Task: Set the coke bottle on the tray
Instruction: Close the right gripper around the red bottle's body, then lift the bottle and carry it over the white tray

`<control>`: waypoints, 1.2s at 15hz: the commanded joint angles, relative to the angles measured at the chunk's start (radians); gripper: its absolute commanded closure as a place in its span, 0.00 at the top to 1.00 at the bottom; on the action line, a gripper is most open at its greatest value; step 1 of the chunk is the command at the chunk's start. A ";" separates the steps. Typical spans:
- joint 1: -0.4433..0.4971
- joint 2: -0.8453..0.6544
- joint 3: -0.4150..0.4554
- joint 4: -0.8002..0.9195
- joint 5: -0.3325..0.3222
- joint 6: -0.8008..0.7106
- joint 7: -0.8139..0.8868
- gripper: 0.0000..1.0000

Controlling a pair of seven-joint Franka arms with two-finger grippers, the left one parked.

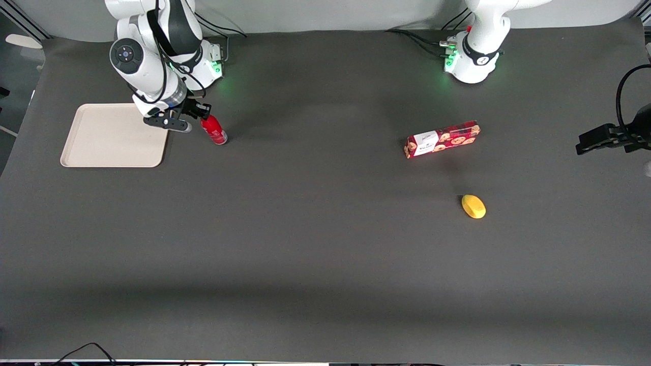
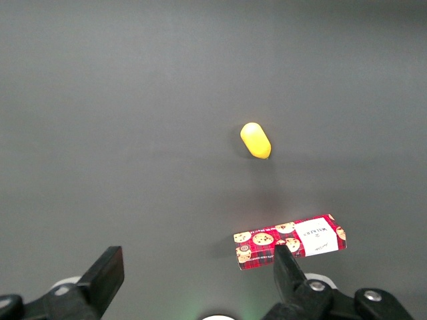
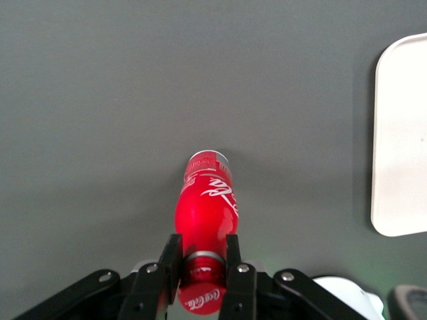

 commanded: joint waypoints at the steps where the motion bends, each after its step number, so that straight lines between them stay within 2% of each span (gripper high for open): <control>1: -0.006 -0.009 -0.055 0.177 0.002 -0.201 -0.035 0.00; 3: -0.006 -0.006 -0.124 0.280 -0.040 -0.313 -0.083 0.00; 6: -0.006 -0.005 -0.280 0.432 -0.132 -0.496 -0.226 0.00; 9: -0.007 -0.008 -0.435 0.527 -0.267 -0.631 -0.427 0.00; 12: -0.007 -0.005 -0.614 0.532 -0.451 -0.619 -0.647 0.00; 14: -0.006 0.014 -0.716 0.521 -0.546 -0.541 -0.771 0.00; 16: -0.006 0.072 -0.811 0.518 -0.602 -0.448 -0.860 0.00; 18: -0.011 0.165 -0.886 0.518 -0.617 -0.310 -0.961 0.00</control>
